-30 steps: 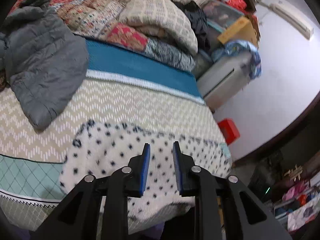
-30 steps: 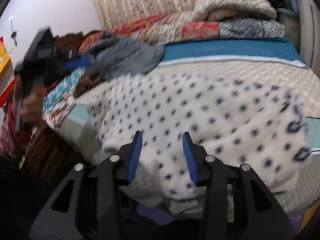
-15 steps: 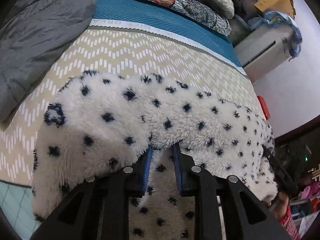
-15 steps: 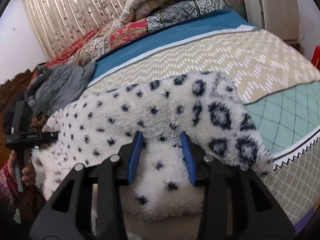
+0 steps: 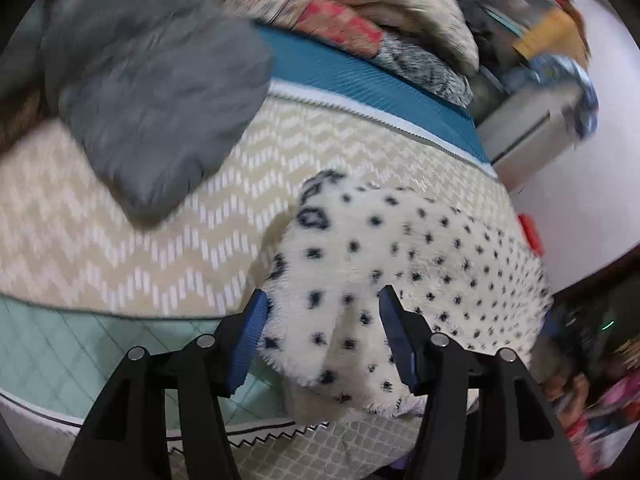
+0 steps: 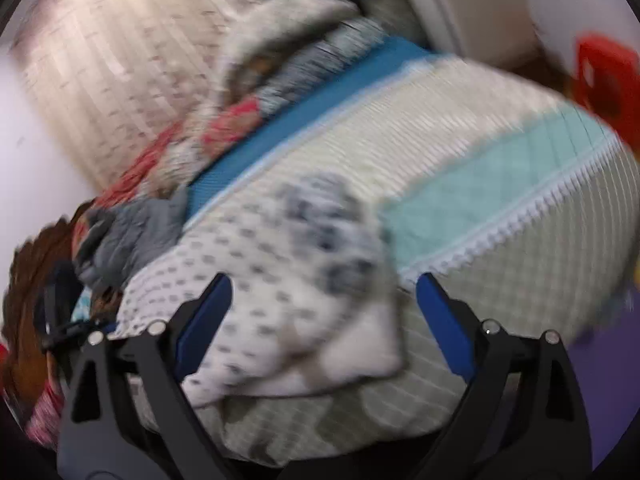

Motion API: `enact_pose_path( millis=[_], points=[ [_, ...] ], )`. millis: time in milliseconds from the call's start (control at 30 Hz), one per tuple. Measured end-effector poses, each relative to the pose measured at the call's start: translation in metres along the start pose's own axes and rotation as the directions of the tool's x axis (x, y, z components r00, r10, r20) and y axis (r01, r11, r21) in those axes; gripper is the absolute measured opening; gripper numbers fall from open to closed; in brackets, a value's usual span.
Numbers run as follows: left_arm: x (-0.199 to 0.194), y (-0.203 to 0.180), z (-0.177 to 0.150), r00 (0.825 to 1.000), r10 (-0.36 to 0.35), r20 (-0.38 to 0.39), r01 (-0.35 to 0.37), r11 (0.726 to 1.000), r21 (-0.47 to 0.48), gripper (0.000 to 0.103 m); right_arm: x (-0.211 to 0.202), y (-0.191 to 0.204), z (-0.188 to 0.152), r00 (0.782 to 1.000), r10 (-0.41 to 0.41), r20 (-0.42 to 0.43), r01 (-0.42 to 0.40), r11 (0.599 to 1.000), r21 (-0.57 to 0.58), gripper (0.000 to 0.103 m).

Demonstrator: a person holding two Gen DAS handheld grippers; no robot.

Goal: Fold large clothes

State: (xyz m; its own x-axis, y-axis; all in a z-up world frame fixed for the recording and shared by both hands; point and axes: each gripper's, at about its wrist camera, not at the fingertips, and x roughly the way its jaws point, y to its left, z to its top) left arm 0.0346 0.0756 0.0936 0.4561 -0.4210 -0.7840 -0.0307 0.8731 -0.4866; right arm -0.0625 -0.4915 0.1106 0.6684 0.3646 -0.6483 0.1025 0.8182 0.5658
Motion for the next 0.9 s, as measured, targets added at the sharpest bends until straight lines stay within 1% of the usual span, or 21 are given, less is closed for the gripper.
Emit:
enact_pose_path(
  millis=[33, 67, 100, 133, 167, 200, 267, 333, 367, 400, 433, 467, 500, 533, 567, 600, 633, 700, 767, 867, 900],
  points=[
    [0.005, 0.007, 0.001, 0.999, -0.044, -0.012, 0.044, 0.999, -0.027, 0.0, 0.007, -0.007, -0.002, 1.0, 0.018, -0.022, -0.017, 0.999, 0.041, 0.089],
    [0.01, 0.013, 0.001, 0.998, -0.065, -0.02, 0.064, 0.997, -0.048, 0.0, 0.014, -0.011, -0.005, 0.999, 0.028, -0.044, -0.025, 0.997, 0.072, 0.089],
    [0.017, 0.015, 0.001, 0.997, -0.067, -0.025, 0.065, 0.996, -0.065, 0.0, 0.023, -0.013, -0.008, 0.997, 0.038, -0.071, -0.031, 0.995, 0.094, 0.089],
    [0.027, 0.018, -0.001, 0.996, -0.081, -0.04, 0.077, 0.993, -0.093, 0.0, 0.029, -0.012, -0.01, 0.996, 0.036, -0.078, -0.028, 0.995, 0.093, 0.092],
    [0.037, 0.02, -0.003, 0.99, -0.129, -0.066, 0.119, 0.984, -0.134, 0.0, 0.032, -0.008, -0.012, 0.997, 0.024, -0.073, -0.018, 0.997, 0.076, 0.094],
    [0.044, 0.017, -0.006, 0.985, -0.155, -0.076, 0.142, 0.979, -0.148, 0.0, 0.036, 0.001, -0.012, 0.997, 0.027, -0.077, -0.024, 0.999, 0.046, 0.095],
    [0.059, 0.004, -0.015, 0.978, -0.179, -0.111, 0.163, 0.977, -0.138, 0.0, 0.048, 0.017, -0.016, 0.988, 0.079, -0.135, -0.077, 0.997, 0.017, 0.095],
    [0.072, -0.014, -0.026, 0.97, -0.193, -0.149, 0.179, 0.979, -0.1, 0.0, 0.061, 0.032, -0.022, 0.971, 0.131, -0.198, -0.134, 0.991, -0.002, 0.093],
    [0.074, -0.024, -0.032, 0.97, -0.191, -0.15, 0.182, 0.981, -0.071, 0.0, 0.067, 0.04, -0.026, 0.964, 0.149, -0.222, -0.155, 0.988, -0.013, 0.091],
    [0.075, -0.03, -0.036, 0.975, -0.171, -0.145, 0.167, 0.985, -0.041, 0.0, 0.074, 0.049, -0.031, 0.957, 0.149, -0.248, -0.163, 0.986, -0.037, 0.083],
    [0.076, -0.037, -0.04, 0.982, -0.133, -0.138, 0.134, 0.991, -0.002, 0.0, 0.08, 0.059, -0.035, 0.954, 0.125, -0.273, -0.152, 0.985, -0.079, 0.063],
    [0.076, -0.04, -0.042, 0.985, -0.114, -0.129, 0.116, 0.993, 0.007, 0.0, 0.086, 0.066, -0.039, 0.949, 0.114, -0.293, -0.15, 0.983, -0.106, 0.051],
    [0.074, -0.039, -0.042, 0.986, -0.114, -0.119, 0.114, 0.993, -0.007, 0.0, 0.089, 0.072, -0.039, 0.944, 0.127, -0.304, -0.165, 0.981, -0.101, 0.031],
    [0.072, -0.038, -0.042, 0.984, -0.129, -0.121, 0.126, 0.991, -0.033, 0.0, 0.089, 0.078, -0.037, 0.944, 0.14, -0.299, -0.175, 0.98, -0.095, 0.024],
    [0.069, -0.039, -0.039, 0.978, -0.163, -0.128, 0.156, 0.986, -0.059, 0.002, 0.086, 0.085, -0.032, 0.95, 0.151, -0.273, -0.186, 0.976, -0.109, 0.022],
    [0.066, -0.041, -0.036, 0.976, -0.18, -0.126, 0.173, 0.983, -0.067, 0.003, 0.081, 0.091, -0.025, 0.955, 0.156, -0.251, -0.193, 0.973, -0.128, 0.02],
    [0.062, -0.05, -0.03, 0.975, -0.187, -0.118, 0.183, 0.982, -0.049, 0.005, 0.076, 0.096, -0.017, 0.959, 0.171, -0.225, -0.207, 0.968, -0.145, 0.019],
    [0.056, -0.073, -0.016, 0.978, -0.18, -0.105, 0.182, 0.983, 0.009, 0.005, 0.067, 0.101, 0.001, 0.962, 0.207, -0.176, -0.235, 0.959, -0.157, 0.018],
    [0.056, -0.103, 0.001, 0.977, -0.189, -0.097, 0.196, 0.979, 0.058, 0.005, 0.062, 0.102, 0.022, 0.965, 0.225, -0.136, -0.246, 0.956, -0.159, 0.018],
    [0.058, -0.141, 0.027, 0.975, -0.207, -0.082, 0.216, 0.97, 0.114, 0.005, 0.055, 0.097, 0.05, 0.968, 0.238, -0.079, -0.248, 0.955, -0.162, 0.018],
    [0.058, -0.147, 0.035, 0.973, -0.214, -0.08, 0.223, 0.967, 0.121, 0.005, 0.049, 0.091, 0.063, 0.967, 0.248, -0.051, -0.253, 0.955, -0.155, 0.018]
  ],
)
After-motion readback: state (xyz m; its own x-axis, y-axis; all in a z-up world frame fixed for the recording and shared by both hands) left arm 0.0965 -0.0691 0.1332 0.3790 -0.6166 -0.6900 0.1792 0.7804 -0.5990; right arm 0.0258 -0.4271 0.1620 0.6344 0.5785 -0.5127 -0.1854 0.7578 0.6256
